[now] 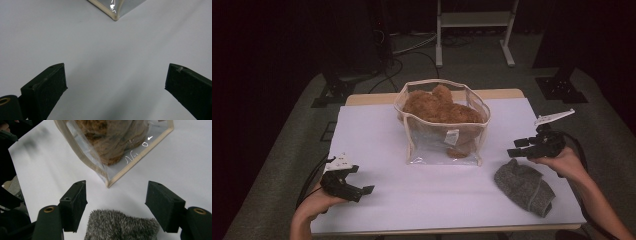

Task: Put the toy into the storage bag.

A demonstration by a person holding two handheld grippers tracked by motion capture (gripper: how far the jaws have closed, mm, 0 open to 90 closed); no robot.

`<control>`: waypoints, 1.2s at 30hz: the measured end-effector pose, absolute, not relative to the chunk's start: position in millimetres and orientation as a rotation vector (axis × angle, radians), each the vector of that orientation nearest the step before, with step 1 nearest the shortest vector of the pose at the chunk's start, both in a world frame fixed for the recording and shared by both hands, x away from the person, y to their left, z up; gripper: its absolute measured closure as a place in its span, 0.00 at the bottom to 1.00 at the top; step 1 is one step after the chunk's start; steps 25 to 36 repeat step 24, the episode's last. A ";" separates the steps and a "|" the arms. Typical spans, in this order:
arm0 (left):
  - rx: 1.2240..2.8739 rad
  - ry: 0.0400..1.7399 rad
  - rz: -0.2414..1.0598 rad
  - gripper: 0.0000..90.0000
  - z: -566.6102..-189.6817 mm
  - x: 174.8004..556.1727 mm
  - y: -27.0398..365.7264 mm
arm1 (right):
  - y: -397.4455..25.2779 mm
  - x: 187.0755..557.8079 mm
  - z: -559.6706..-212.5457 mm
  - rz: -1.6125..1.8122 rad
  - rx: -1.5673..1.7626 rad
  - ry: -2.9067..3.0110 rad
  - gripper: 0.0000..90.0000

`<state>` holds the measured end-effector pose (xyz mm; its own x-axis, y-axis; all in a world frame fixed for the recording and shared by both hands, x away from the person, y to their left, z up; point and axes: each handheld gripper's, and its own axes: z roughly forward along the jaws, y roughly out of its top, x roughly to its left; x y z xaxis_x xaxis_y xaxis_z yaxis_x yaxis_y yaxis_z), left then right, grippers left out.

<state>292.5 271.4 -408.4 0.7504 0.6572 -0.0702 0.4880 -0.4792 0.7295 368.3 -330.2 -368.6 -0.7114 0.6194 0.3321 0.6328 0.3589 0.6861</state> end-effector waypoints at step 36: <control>2.160 0.852 0.288 0.03 -405.7 291.7 271.1 | -342.3 339.9 -403.2 -1.345 -1.211 -2.509 0.31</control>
